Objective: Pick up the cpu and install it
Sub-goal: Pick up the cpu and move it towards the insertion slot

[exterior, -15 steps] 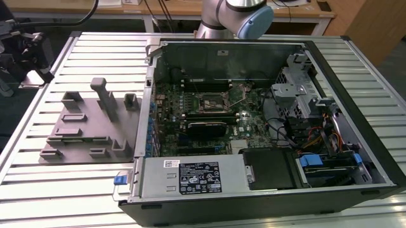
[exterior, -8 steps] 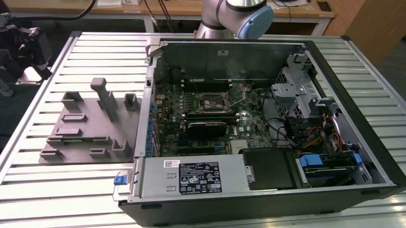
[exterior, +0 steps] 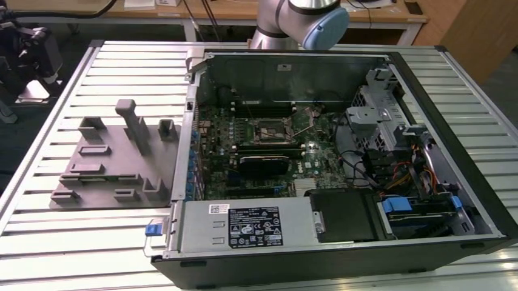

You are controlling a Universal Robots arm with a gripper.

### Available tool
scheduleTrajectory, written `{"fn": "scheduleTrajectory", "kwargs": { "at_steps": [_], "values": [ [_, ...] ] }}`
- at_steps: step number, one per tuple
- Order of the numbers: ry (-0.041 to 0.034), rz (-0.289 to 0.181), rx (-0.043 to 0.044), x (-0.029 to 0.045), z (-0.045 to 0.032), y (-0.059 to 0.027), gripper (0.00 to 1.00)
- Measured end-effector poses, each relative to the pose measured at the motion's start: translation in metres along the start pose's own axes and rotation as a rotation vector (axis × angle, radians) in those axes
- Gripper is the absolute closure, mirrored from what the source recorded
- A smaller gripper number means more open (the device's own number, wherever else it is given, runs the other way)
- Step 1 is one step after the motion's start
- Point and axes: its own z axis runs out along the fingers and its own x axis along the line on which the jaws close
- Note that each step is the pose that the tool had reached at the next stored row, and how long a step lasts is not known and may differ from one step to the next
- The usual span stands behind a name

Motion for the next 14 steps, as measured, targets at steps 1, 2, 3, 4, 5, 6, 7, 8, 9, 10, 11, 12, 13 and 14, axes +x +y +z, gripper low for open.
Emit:
{"fn": "scheduleTrajectory", "kwargs": {
  "at_steps": [1, 2, 3, 4, 5, 6, 7, 8, 9, 10, 11, 12, 13, 14],
  "values": [
    [0.0000, 0.000, 0.0000, -0.0001, -0.0012, 0.0000, 0.46],
    [0.0000, 0.000, 0.0000, -0.0001, -0.0024, 0.0001, 0.46],
    [0.0000, 0.000, 0.0000, -0.0001, -0.0035, 0.0001, 0.46],
    [-0.0001, 0.000, 0.0000, -0.0001, -0.0038, 0.0002, 0.46],
    [-0.0002, 0.000, -0.0001, -0.0001, -0.0038, 0.0002, 0.46],
    [-0.0003, 0.000, -0.0001, -0.0001, -0.0038, 0.0002, 0.46],
    [-0.0001, 0.000, 0.0000, -0.0001, -0.0039, 0.0002, 0.46],
    [0.0000, 0.000, 0.0001, -0.0001, -0.0040, 0.0002, 0.46],
    [0.0000, 0.000, 0.0001, -0.0001, -0.0041, 0.0002, 0.46],
    [0.0000, 0.000, 0.0001, -0.0002, -0.0041, 0.0002, 0.46],
    [0.0002, 0.000, 0.0002, -0.0006, -0.0043, 0.0003, 0.46],
    [0.0002, 0.000, 0.0001, -0.0013, -0.0042, 0.0003, 0.46],
    [0.0001, 0.000, 0.0002, -0.0020, -0.0041, 0.0003, 0.46],
    [0.0001, 0.000, 0.0001, -0.0028, -0.0041, 0.0003, 0.46]
  ]
}}
